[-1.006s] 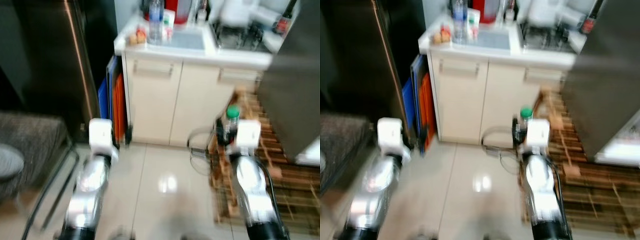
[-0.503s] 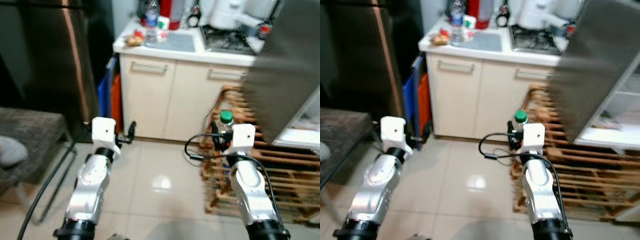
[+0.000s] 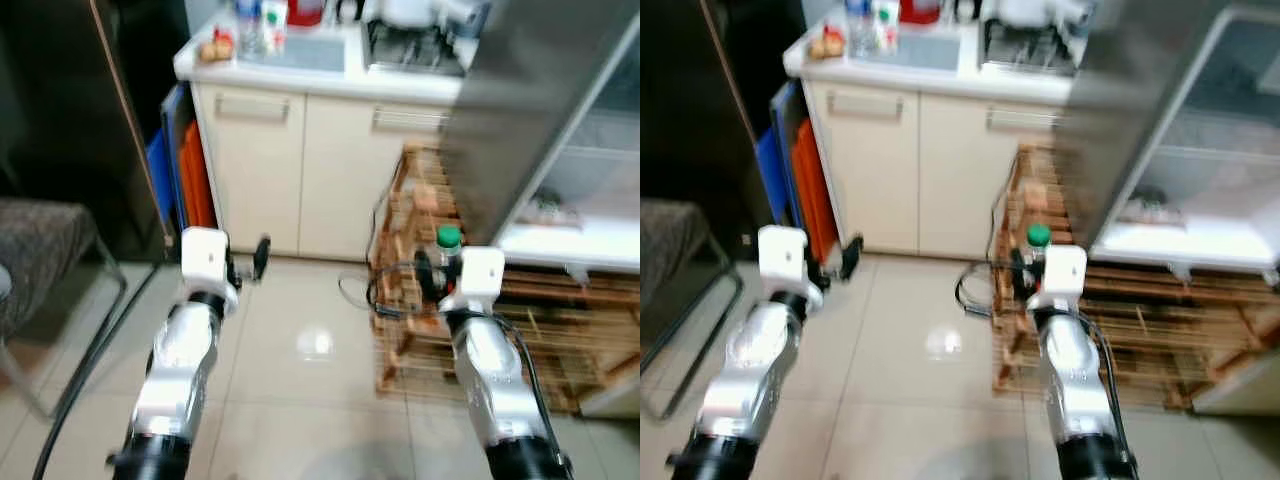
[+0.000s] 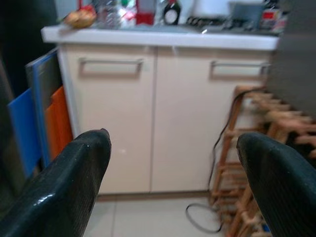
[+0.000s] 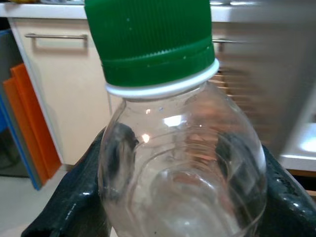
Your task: Restocking fridge
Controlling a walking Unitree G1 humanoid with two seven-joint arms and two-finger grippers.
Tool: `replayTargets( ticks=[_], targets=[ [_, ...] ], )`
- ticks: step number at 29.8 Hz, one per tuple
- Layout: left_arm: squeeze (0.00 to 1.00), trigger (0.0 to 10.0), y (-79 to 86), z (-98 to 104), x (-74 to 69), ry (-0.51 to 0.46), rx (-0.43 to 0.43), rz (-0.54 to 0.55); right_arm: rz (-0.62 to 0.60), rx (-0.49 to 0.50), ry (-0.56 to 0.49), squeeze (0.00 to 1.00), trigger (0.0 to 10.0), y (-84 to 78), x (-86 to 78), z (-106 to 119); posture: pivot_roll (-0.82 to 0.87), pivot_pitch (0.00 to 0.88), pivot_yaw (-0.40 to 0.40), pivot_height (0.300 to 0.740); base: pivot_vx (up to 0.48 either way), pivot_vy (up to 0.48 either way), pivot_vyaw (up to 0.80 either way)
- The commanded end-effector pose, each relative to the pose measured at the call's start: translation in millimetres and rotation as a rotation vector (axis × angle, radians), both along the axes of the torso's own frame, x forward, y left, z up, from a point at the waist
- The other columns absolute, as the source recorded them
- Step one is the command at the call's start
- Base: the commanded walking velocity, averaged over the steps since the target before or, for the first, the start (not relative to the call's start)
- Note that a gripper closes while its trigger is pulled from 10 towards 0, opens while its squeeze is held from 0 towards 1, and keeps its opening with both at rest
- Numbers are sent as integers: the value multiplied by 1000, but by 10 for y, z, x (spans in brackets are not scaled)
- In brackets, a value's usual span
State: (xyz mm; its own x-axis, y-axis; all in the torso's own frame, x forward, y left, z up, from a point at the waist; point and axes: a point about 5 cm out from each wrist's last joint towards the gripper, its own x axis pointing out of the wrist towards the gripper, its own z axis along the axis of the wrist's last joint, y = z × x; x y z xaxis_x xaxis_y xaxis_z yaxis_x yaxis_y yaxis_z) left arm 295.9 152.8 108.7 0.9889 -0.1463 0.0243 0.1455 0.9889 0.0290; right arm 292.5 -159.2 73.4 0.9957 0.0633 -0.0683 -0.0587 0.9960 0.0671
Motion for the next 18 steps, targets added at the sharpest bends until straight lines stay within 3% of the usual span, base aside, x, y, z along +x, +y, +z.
replayTargets(
  ticks=[1, 9, 18],
  targets=[
    [0, 10000, -112, -9, 33, 4, 0, -34, -23, -38, -22, 0, 0, -124, 1, 60, -110, 0, -32, 740, 0, -439, 0],
    [0, 10000, -22, -70, 66, 58, -7, -11, -25, -23, 31, 0, 0, -101, 7, -26, -87, 0, -30, 740, 0, -439, 0],
    [0, 10000, -13, -47, 72, 48, 8, -31, -6, -25, 31, 0, 0, -14, 64, -25, -84, 0, -16, 740, 0, -422, 0]
  ],
)
